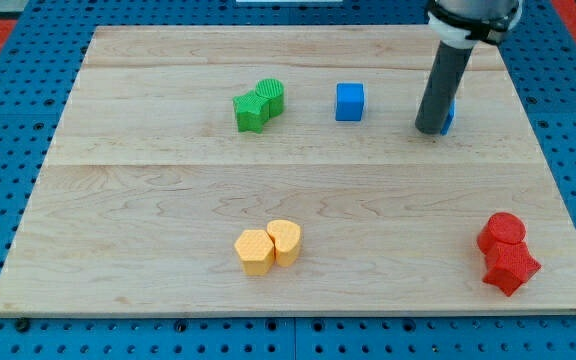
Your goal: Move blue triangle towards bottom right
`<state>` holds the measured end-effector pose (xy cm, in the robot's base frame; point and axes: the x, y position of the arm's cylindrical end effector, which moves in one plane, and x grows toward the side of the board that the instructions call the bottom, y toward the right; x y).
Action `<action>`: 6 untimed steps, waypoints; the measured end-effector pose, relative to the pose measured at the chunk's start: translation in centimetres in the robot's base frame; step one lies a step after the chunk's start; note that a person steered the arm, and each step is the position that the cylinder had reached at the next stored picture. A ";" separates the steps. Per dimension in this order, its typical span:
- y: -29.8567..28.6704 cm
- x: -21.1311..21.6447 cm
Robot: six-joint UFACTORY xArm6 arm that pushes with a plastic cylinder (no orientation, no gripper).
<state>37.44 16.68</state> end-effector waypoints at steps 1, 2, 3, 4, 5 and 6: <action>0.0 -2.6; -0.2 -5.2; 0.6 -7.9; 3.2 -4.7; 2.6 1.5; 2.6 6.4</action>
<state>43.84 19.29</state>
